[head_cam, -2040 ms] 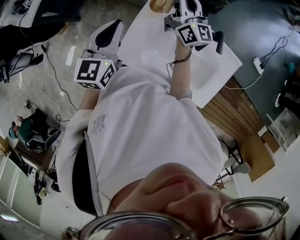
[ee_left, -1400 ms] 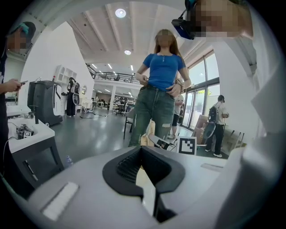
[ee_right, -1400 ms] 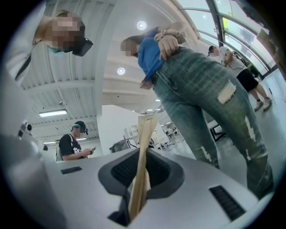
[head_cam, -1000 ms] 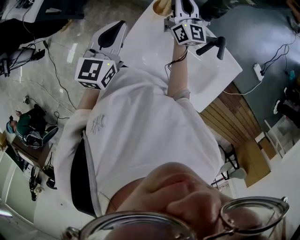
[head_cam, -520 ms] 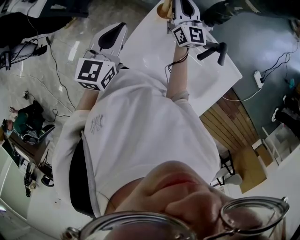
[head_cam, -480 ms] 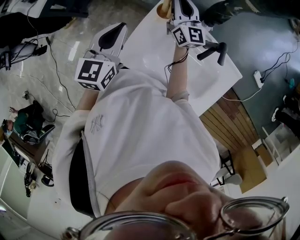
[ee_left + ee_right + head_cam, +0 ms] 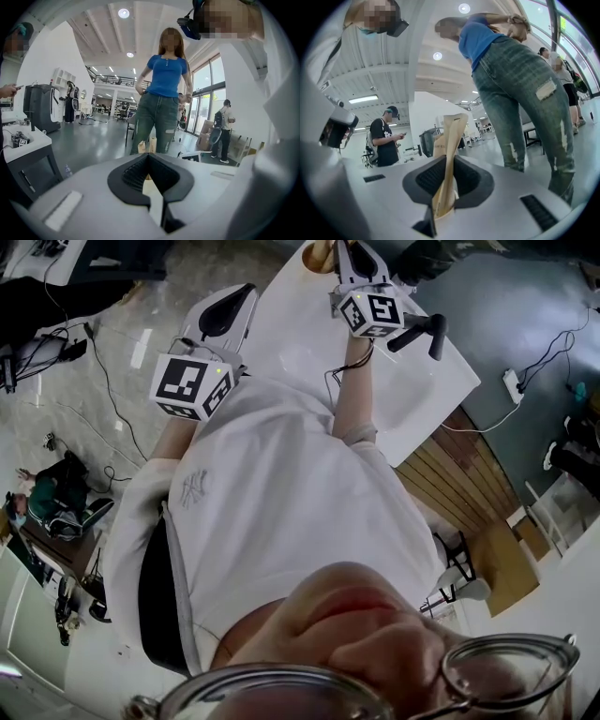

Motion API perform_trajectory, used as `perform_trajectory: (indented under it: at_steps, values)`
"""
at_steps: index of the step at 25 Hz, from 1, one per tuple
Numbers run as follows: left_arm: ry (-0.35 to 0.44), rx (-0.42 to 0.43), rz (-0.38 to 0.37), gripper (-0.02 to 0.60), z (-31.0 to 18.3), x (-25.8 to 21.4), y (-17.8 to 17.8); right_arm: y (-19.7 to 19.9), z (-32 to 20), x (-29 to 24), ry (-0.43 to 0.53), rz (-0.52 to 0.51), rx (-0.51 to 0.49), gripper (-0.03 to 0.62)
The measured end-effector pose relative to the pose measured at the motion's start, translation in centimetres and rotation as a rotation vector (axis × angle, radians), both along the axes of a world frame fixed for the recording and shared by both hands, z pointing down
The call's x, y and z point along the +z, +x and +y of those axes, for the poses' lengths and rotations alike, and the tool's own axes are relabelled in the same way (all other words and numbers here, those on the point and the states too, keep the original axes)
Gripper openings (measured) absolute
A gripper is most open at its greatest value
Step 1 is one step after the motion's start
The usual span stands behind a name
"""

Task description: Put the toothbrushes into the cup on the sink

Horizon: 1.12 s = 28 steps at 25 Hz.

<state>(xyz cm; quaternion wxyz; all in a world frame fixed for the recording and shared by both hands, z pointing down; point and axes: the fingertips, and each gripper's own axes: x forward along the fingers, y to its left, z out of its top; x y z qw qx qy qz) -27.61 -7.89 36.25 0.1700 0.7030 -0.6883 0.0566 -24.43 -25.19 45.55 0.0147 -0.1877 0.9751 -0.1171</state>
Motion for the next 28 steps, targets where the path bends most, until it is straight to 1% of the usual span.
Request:
perform_trajectory:
  at_steps: [3,7,10,11,12,13,15,20,24,28]
  values:
    - [0.007,0.010,0.007,0.008,0.1,-0.1,0.5,0.4,0.6,1.2,-0.014,0.072,-0.011,0.037]
    - [0.022,0.017,0.007,0.008,0.2,-0.3,0.8,0.8,0.6,1.9,-0.040,0.094,-0.004,0.037]
    - [0.030,0.013,0.003,0.008,0.5,-0.6,0.9,0.7,0.6,2.0,-0.048,0.121,-0.017,0.040]
    - [0.033,0.011,0.001,0.008,0.6,-0.7,0.9,0.7,0.7,2.1,-0.055,0.130,-0.021,0.063]
    - [0.035,0.008,-0.001,0.008,0.8,-0.8,0.9,0.7,0.8,2.2,-0.066,0.138,-0.022,0.124]
    - [0.037,0.005,-0.003,0.008,1.0,-0.9,0.9,0.8,0.9,2.3,-0.077,0.144,-0.021,0.154]
    - [0.042,0.002,-0.004,0.008,1.2,-1.0,0.9,0.9,0.9,2.3,-0.091,0.152,-0.018,0.177]
    - [0.052,0.010,-0.007,0.008,1.5,-1.5,1.2,1.2,1.4,1.4,-0.101,0.151,-0.024,0.209]
    - [0.063,0.031,-0.002,0.008,1.4,-1.7,1.9,1.9,1.7,0.5,-0.088,0.167,-0.022,0.209]
    - [0.079,0.057,0.010,0.008,1.4,-2.1,2.7,3.4,1.7,-0.1,-0.089,0.184,0.008,0.207]
